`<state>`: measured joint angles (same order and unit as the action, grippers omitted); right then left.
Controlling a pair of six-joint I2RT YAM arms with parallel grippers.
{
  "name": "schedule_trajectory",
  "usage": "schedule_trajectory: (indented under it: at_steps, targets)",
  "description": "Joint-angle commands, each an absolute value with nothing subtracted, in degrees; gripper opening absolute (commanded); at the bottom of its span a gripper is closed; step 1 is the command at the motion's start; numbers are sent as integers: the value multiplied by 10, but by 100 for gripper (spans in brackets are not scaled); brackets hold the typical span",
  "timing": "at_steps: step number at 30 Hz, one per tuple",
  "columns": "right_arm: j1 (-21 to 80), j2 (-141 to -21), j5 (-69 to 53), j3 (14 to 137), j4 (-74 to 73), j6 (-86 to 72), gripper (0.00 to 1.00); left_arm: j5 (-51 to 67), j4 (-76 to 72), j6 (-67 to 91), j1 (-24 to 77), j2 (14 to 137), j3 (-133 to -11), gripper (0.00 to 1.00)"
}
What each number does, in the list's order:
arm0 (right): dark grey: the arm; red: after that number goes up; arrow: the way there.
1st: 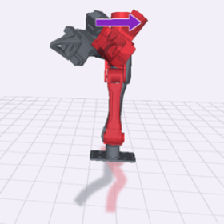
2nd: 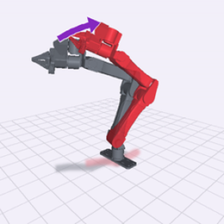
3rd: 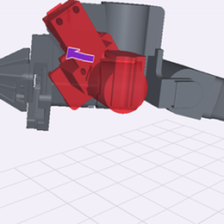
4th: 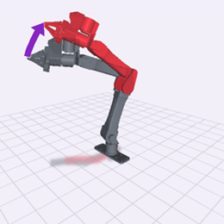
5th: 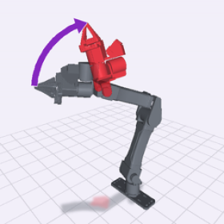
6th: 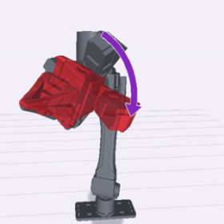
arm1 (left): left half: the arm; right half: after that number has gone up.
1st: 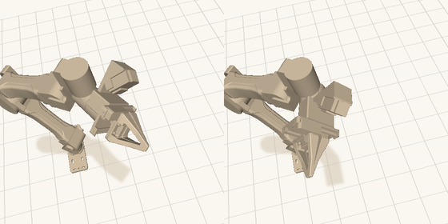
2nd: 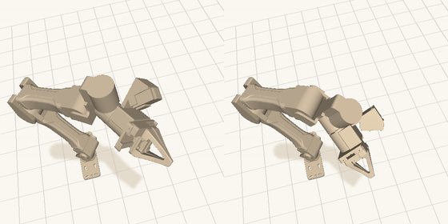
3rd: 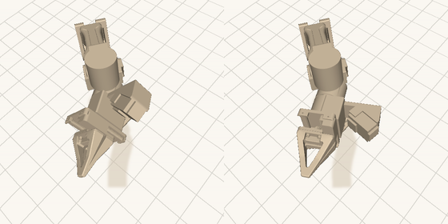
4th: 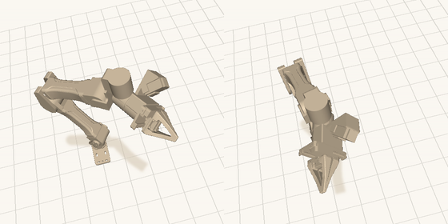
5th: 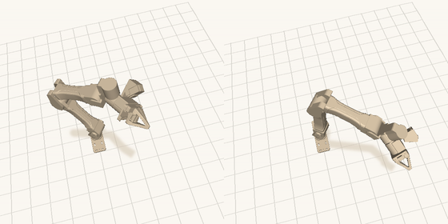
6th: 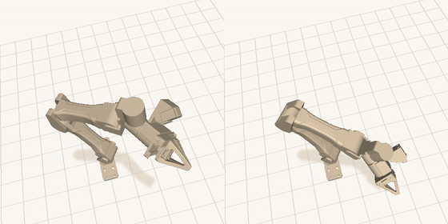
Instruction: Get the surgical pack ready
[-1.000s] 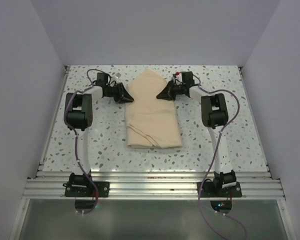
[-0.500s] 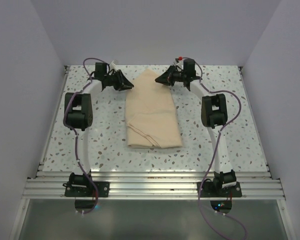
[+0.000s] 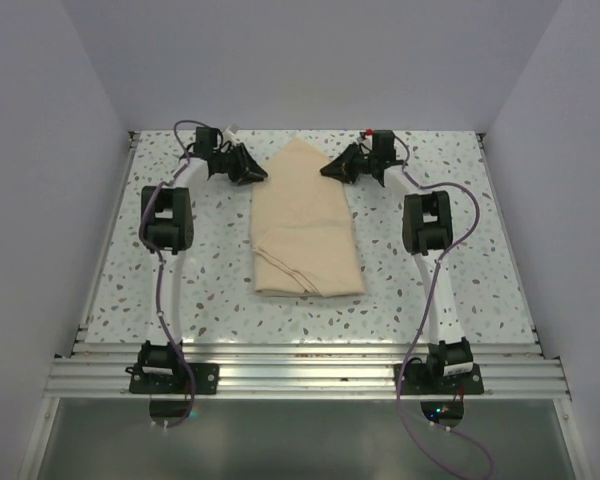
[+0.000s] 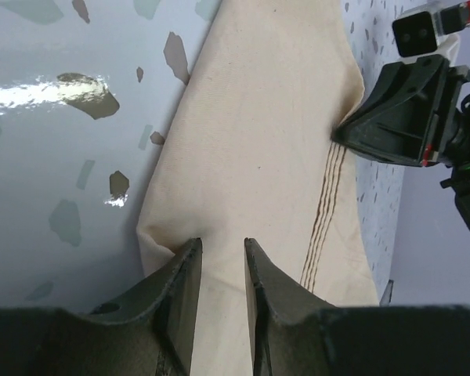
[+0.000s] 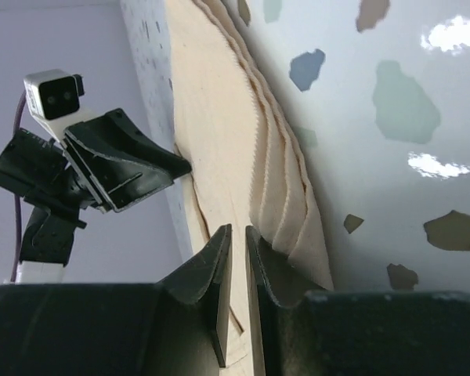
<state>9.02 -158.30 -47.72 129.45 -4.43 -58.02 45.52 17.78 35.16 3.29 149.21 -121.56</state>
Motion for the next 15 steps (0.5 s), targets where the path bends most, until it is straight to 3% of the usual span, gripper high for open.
schedule_trajectory:
  at_steps: [1,7,15]
  targets:
    - [85,-1586,-475,1360,-104,-556,17,423,231,296,28,1443,-1224,34]
    - [82,-1462,-490,1294,-148,-502,18,422,203,267,29,1279,-1071,36]
    - [82,-1276,-512,993,-195,-354,17,448,143,246,40,1114,-801,34]
